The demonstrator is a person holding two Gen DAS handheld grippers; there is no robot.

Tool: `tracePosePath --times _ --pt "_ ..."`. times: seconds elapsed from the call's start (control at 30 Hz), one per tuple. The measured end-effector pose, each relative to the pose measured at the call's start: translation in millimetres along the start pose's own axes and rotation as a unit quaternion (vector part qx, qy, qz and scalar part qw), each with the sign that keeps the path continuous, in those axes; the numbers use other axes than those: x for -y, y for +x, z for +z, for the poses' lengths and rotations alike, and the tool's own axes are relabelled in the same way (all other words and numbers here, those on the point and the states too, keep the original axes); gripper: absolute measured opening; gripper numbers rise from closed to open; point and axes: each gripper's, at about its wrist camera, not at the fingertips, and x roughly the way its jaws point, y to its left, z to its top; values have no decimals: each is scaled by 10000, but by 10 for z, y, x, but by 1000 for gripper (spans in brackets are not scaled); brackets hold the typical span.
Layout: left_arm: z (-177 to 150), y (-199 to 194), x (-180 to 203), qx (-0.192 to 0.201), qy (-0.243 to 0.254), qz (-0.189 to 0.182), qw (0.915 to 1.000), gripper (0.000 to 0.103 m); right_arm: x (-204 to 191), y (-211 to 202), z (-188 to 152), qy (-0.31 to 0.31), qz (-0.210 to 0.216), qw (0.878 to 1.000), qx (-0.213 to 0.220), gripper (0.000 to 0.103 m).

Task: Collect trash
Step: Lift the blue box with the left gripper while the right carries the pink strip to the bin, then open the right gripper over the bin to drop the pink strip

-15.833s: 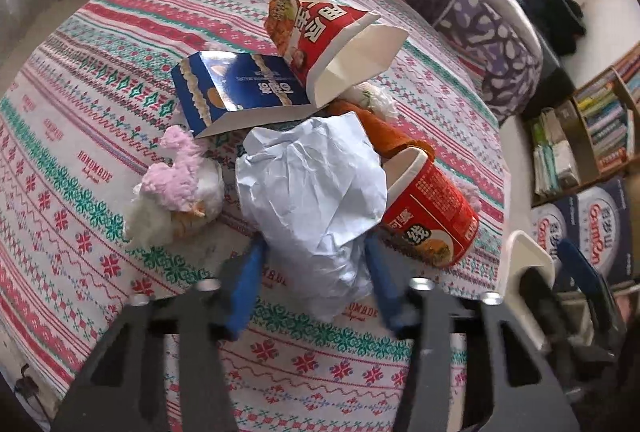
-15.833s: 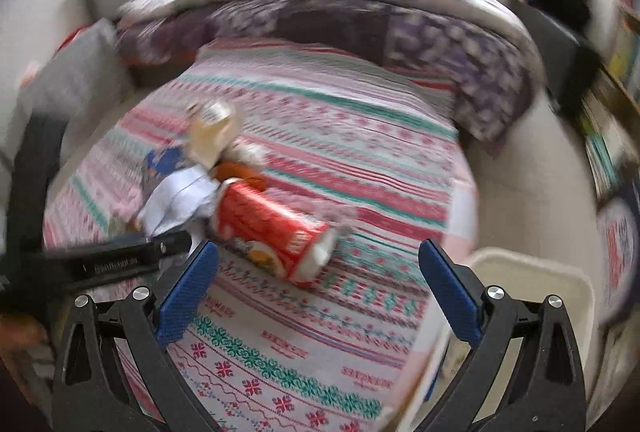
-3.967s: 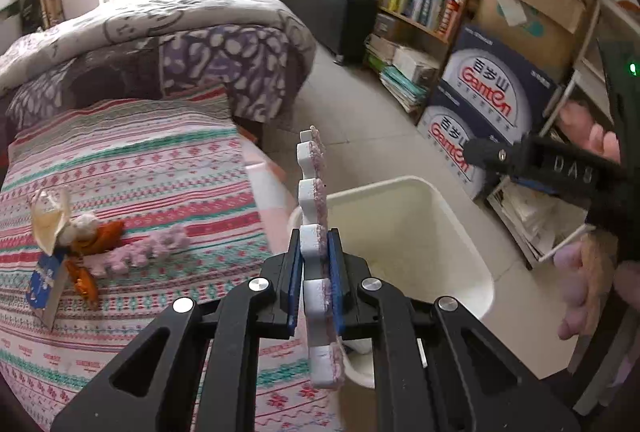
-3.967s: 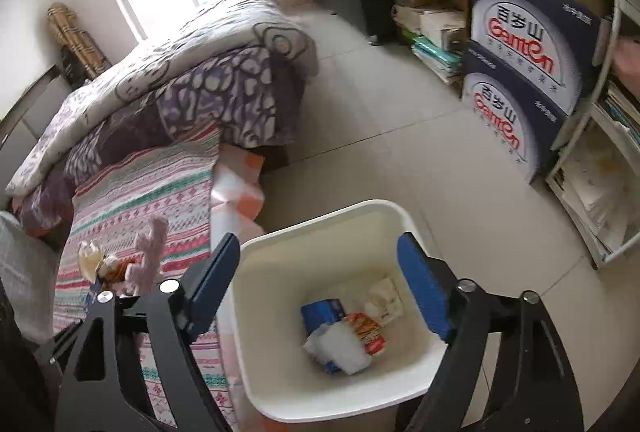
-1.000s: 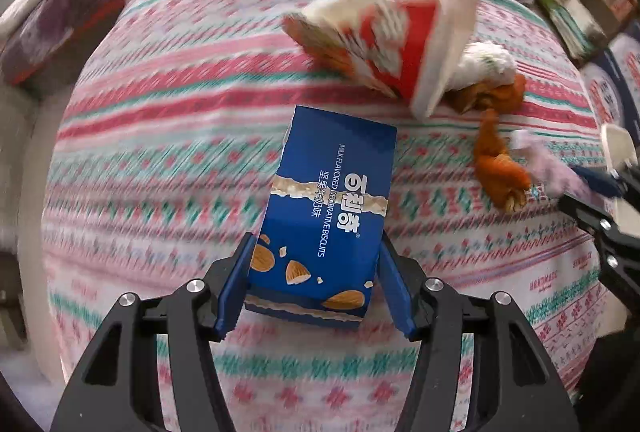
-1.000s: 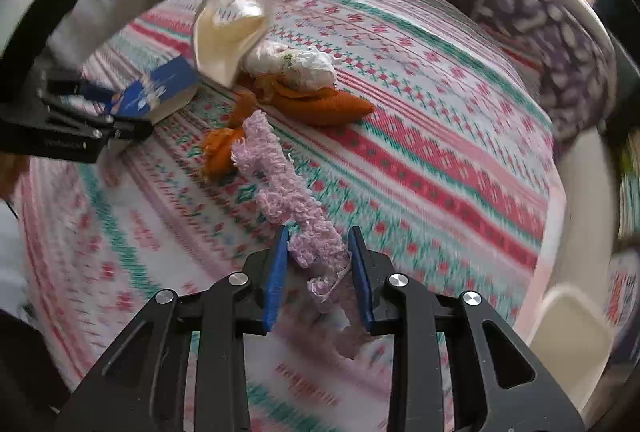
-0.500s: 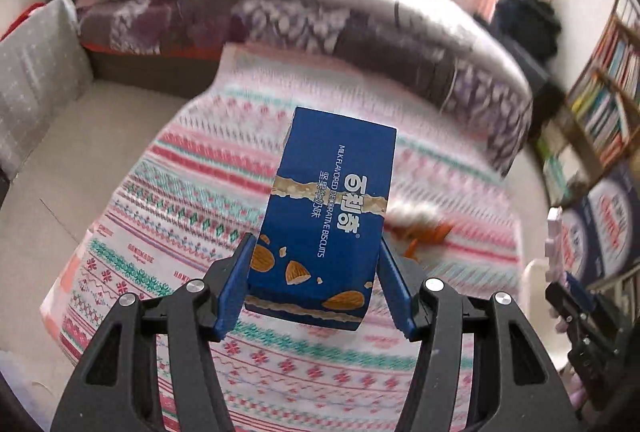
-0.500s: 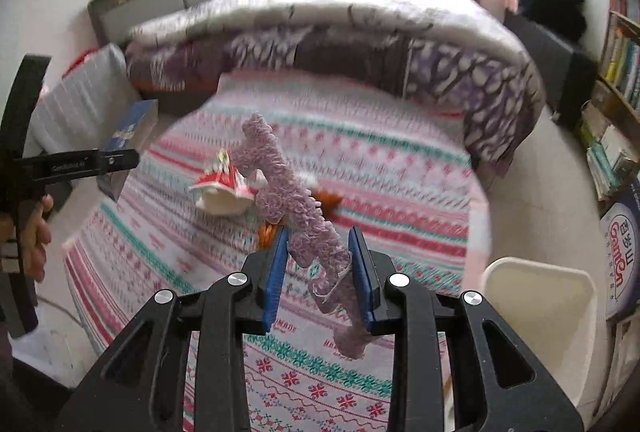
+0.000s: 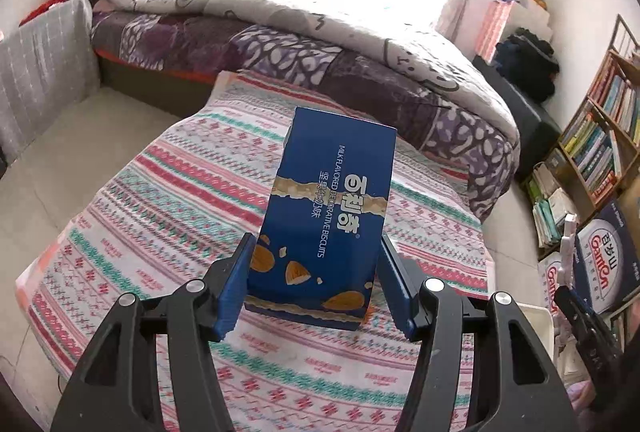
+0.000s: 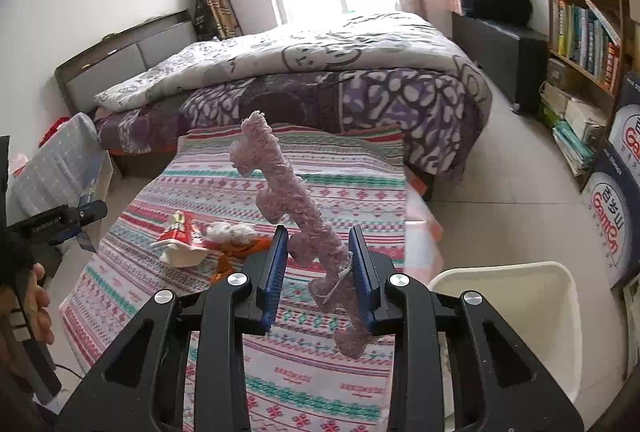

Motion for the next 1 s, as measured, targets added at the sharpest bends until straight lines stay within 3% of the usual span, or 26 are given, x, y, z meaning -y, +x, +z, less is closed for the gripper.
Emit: tracePosePath --times 0.47,1.0 --pt "-266 180 952 -218 659 -662 9954 59 637 -193 -8 482 -496 9976 -74 30" --pt "-705 256 1760 -507 1524 -1206 9796 58 1360 -363 -89 1171 -1070 9868 -311 31"
